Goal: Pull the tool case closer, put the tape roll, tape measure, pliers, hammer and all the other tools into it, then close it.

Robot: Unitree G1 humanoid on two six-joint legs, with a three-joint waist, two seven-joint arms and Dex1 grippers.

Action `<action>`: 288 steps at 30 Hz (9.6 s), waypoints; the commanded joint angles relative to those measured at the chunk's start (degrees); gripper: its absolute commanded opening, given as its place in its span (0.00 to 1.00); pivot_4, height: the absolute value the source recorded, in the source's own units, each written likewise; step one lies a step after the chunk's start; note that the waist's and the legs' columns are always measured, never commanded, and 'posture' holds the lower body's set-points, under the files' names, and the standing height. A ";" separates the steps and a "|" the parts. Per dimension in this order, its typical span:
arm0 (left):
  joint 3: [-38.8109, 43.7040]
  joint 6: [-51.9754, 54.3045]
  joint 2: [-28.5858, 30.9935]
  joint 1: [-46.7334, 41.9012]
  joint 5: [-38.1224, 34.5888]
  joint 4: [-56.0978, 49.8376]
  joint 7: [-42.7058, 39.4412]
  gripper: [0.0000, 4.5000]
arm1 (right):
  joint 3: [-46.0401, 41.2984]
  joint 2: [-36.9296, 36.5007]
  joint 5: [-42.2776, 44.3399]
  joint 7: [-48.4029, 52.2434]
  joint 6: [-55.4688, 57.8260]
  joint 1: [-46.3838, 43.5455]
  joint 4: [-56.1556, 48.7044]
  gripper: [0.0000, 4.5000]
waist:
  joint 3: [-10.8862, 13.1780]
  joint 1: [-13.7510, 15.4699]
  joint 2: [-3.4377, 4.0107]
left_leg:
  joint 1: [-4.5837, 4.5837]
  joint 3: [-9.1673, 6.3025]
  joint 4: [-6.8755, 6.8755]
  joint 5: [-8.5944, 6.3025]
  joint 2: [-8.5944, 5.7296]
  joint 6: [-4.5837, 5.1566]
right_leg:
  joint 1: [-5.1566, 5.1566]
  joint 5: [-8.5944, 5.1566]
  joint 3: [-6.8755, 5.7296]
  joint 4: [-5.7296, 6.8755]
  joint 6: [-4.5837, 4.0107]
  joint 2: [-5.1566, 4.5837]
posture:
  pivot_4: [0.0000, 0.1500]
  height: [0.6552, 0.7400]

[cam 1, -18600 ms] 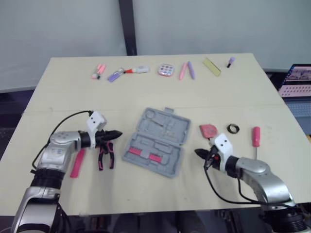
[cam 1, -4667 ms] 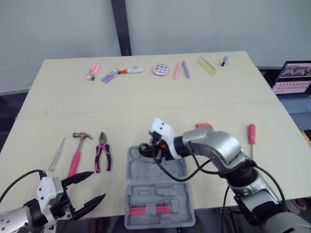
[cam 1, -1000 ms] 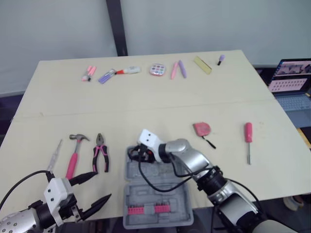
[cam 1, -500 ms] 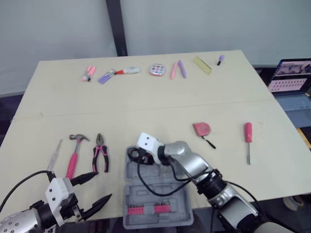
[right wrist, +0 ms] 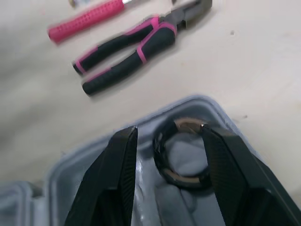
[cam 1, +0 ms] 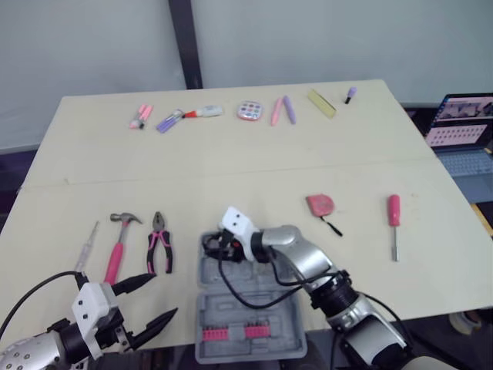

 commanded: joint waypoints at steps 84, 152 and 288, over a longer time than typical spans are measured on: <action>-6.91 9.23 5.04 -15.75 -5.46 -7.34 2.08 1.00 | -27.22 -19.01 2.29 -27.02 4.38 21.63 -13.02 1.00 | -0.05 2.33 -0.07 | 0.08 0.04 0.18 -0.01 0.00 0.03 | 0.21 0.03 0.06 -0.16 0.06 0.04 | 1.00 1.00; -9.89 4.38 6.90 -12.16 -2.81 -3.91 -8.50 1.00 | -30.20 -28.60 21.57 -20.55 36.80 52.39 -48.82 0.01 | -0.41 3.06 -0.56 | 0.12 -0.03 0.09 -0.18 0.00 0.32 | 0.32 0.00 0.05 -0.34 0.01 0.05 | 1.00 1.00; -15.04 -6.86 6.99 -13.42 -0.63 -1.09 -11.89 1.00 | -16.80 -46.87 -0.42 27.89 -47.25 28.95 0.88 0.99 | -0.11 2.92 0.01 | 0.18 0.03 0.32 -0.09 -0.01 0.16 | 0.52 0.07 0.07 -0.41 0.14 0.06 | 1.00 1.00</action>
